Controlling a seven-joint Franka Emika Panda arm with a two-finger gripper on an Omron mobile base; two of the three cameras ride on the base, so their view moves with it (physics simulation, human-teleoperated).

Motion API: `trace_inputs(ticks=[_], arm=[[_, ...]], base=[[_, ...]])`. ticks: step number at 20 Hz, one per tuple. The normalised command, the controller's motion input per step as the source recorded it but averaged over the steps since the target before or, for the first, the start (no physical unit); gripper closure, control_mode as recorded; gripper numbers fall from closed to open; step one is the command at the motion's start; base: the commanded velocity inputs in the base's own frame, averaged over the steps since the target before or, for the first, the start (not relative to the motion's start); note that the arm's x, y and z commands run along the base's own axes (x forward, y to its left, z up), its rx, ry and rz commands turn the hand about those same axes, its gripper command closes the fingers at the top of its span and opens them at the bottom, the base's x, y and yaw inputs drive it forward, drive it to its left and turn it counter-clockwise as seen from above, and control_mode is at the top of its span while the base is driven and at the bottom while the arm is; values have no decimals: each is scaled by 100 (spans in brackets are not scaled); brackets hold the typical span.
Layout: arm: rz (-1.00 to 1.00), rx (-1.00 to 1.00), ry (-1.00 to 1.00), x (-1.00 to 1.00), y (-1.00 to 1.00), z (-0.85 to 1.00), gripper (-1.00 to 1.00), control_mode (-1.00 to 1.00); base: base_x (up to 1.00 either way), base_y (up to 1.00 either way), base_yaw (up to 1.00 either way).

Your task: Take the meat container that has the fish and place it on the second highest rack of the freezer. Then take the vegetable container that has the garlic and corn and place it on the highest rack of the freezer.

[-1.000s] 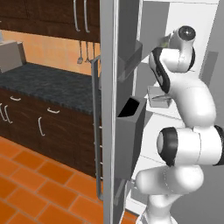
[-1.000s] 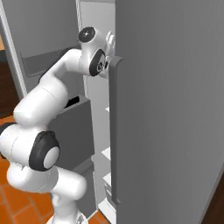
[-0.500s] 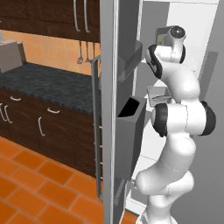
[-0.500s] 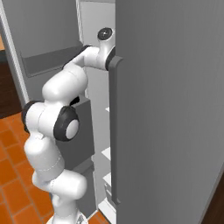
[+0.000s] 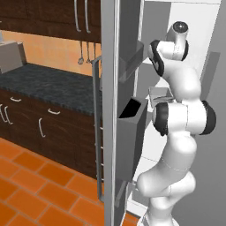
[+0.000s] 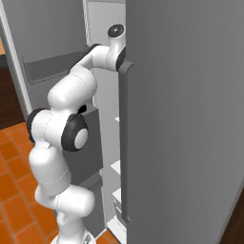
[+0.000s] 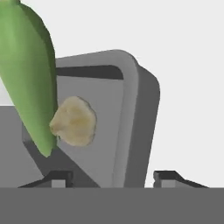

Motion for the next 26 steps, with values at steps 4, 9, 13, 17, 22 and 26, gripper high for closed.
trace_inputs(ticks=[4,9,13,17,22,26], arm=[[0,-9,-29,-77,33,0,-100,-100],[1,-17,-21,-100,48,-5,-100,-100],[2,-7,-8,-100,45,0,-100,-100],[0,0,0,-100,27,0,-100,-100],[-4,6,0,-100,3,0,-100,-100],[-3,9,0,-100,0,-22,-100,-100]], base=[[0,0,0],[0,0,0],[0,0,0],[0,0,0],[0,0,0],[0,0,0]])
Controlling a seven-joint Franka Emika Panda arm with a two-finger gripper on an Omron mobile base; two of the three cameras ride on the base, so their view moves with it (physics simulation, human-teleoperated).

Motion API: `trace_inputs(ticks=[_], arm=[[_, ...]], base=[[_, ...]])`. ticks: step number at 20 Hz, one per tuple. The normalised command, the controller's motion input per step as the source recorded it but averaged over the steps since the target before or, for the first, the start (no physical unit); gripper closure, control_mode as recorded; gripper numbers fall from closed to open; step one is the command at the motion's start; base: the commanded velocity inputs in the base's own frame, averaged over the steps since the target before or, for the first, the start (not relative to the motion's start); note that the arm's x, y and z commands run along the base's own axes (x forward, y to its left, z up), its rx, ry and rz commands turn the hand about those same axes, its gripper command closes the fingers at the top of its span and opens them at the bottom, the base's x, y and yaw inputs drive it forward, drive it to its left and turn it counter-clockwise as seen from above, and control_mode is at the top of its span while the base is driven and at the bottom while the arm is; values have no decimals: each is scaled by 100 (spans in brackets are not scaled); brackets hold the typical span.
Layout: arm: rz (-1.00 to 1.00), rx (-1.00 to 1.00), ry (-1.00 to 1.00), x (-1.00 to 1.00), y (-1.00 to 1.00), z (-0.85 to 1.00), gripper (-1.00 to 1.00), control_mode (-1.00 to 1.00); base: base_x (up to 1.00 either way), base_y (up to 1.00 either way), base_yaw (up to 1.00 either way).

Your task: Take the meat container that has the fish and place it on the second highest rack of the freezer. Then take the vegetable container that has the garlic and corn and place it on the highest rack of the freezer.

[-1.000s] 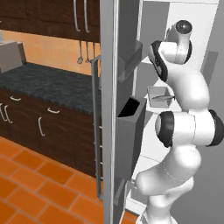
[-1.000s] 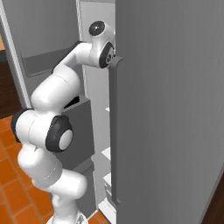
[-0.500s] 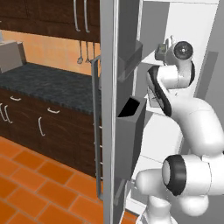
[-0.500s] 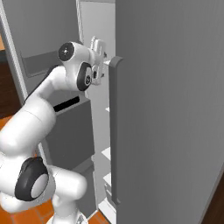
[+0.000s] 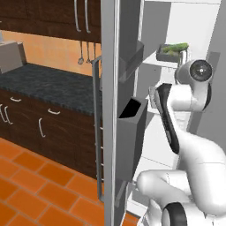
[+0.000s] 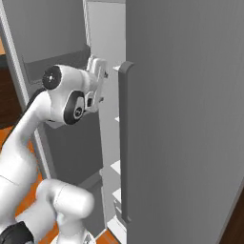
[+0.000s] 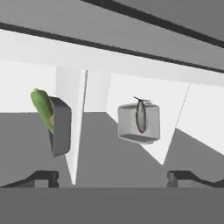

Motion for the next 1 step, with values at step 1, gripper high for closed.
trace_inputs(ticks=[1], arm=[[0,7,0,-100,5,-54,-100,-100]], base=[[0,0,0]])
